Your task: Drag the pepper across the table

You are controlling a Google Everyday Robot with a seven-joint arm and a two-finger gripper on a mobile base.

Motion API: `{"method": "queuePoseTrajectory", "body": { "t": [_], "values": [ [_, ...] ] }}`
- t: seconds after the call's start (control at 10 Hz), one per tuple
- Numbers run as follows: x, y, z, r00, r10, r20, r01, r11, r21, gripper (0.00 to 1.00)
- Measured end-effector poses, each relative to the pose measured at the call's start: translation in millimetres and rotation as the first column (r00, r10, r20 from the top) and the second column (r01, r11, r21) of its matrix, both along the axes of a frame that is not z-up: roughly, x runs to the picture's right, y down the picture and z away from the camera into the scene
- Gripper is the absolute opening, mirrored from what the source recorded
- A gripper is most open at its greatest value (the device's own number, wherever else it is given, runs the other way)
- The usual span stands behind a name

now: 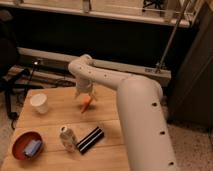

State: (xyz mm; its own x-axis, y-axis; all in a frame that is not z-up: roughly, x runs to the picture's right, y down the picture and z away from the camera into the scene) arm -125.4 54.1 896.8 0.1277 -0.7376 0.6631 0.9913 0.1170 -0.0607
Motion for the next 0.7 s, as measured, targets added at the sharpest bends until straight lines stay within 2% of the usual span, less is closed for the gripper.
{"method": "queuePoseTrajectory", "body": {
  "t": [0.7],
  "values": [
    [14,4,28.5,0.999,0.017,-0.032,-0.017,0.9997,0.019,0.80]
  ]
}}
